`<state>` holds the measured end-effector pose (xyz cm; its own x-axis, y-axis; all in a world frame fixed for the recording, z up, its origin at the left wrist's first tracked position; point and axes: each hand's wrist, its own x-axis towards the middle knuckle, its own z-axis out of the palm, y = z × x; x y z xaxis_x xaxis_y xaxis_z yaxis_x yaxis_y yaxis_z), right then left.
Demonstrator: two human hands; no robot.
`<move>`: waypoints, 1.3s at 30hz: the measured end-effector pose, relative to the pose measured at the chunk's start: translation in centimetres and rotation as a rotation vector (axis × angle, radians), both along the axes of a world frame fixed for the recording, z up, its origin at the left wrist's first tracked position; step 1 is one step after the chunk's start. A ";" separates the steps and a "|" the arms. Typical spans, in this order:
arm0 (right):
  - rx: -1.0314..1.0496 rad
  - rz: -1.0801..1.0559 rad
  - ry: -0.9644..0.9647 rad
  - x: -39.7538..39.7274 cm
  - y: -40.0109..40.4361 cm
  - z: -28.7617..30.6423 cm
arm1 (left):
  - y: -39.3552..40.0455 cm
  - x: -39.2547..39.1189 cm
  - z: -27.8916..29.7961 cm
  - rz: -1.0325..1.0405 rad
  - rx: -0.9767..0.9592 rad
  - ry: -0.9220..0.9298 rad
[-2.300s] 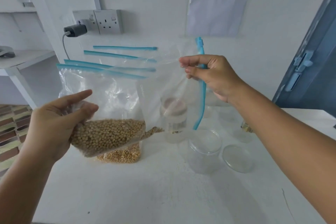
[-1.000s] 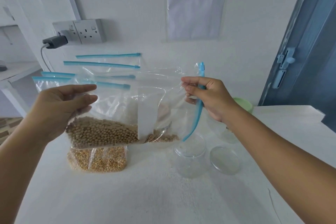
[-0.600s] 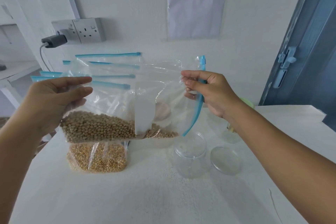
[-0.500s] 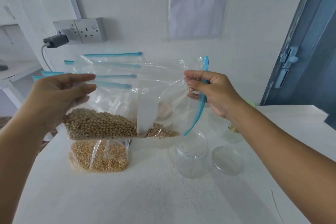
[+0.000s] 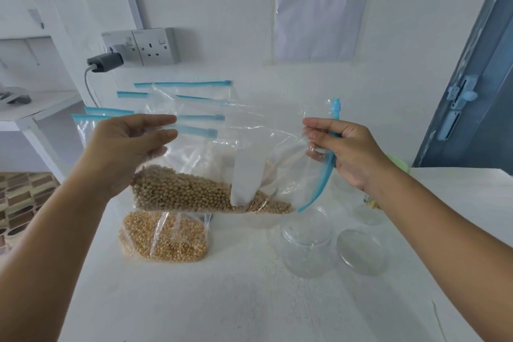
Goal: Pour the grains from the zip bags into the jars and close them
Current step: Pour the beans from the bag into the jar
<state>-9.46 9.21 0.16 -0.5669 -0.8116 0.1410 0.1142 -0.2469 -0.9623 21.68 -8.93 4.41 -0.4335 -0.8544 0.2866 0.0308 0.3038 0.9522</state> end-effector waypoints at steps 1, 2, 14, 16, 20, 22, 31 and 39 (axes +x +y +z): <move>0.001 -0.001 0.001 0.0 0.0 0.0 | -0.1 0.0 -0.1 -0.002 0.004 0.002; 0.002 -0.001 0.002 0.1 -0.1 0.0 | -0.2 0.1 -0.1 -0.006 0.007 0.003; 0.019 -0.014 0.032 0.5 -0.2 0.2 | -0.6 0.2 -0.2 -0.016 0.006 0.019; 0.020 -0.017 0.039 0.6 -0.2 0.2 | -0.8 0.4 -0.2 -0.025 0.001 0.022; 0.019 -0.017 0.046 0.7 -0.2 0.1 | -0.8 0.6 -0.2 -0.024 0.003 0.022; 0.022 -0.015 0.049 0.8 -0.3 0.1 | -0.7 0.6 -0.3 -0.030 0.002 0.025; 0.020 -0.034 0.073 1.1 0.0 0.7 | -0.6 0.9 0.3 -0.018 -0.048 0.002; 0.018 -0.055 0.073 1.3 0.0 1.0 | -0.5 0.7 1.2 0.018 -0.101 -0.026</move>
<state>-8.17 9.23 1.13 -0.5991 -0.7826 0.1691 0.0305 -0.2333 -0.9719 22.41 -9.44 5.59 -0.4264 -0.8295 0.3607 0.0005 0.3985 0.9172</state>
